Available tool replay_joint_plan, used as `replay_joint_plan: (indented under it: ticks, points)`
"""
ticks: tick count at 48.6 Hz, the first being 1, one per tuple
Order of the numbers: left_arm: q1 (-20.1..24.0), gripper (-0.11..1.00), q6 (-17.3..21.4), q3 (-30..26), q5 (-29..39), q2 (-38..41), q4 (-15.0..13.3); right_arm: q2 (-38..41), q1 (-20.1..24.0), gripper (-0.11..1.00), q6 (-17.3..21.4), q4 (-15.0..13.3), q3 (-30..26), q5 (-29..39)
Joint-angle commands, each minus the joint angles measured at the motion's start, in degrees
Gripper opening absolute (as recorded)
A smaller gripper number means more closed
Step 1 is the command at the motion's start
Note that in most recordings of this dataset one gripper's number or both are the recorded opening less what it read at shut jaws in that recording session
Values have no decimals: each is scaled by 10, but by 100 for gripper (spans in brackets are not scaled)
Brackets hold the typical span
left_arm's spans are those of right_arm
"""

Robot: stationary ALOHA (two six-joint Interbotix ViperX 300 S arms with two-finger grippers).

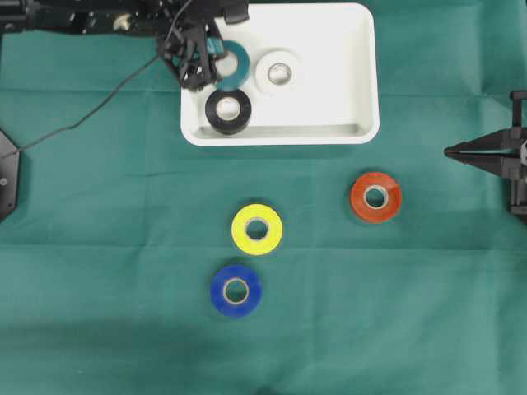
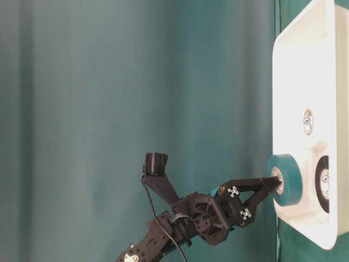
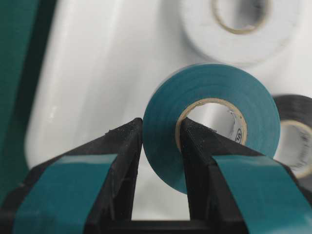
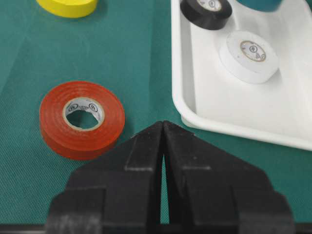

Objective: Put the tape into the white case with the left arm.
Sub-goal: 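Lift the teal tape with the left gripper and lower it into the case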

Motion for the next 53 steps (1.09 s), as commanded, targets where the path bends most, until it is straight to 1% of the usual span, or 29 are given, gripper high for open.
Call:
replay_joint_plan:
  ticks: [1, 23, 25, 31, 35, 37, 46, 53]
  points:
    - [10, 22, 2, -18, -4, -3, 1, 4, -1, -9, 1, -1, -5, -5]
    - [14, 24, 0, -18, -5, 12, 1, 4, -1, -9, 1, -1, -5, -5]
    - [14, 31, 0, -16, -4, 11, 1, 4, -1, -9, 1, -1, -5, -5]
    - [14, 68, -2, -13, -4, 6, 1, 4, -1, -9, 1, -1, -4, -5]
    - [14, 90, -2, -9, -4, 3, 0, 4, -1, -9, 1, -1, -5, -5]
    - [14, 93, -2, -7, -5, -1, 0, 4, -1, -9, 1, -1, -5, -6]
    - [11, 91, -3, 4, -4, -19, 0, 4, -1, -9, 1, -1, -5, -5]
    - [0, 91, -4, 28, -5, -51, 0, 4, -1, -9, 1, -1, -5, -6]
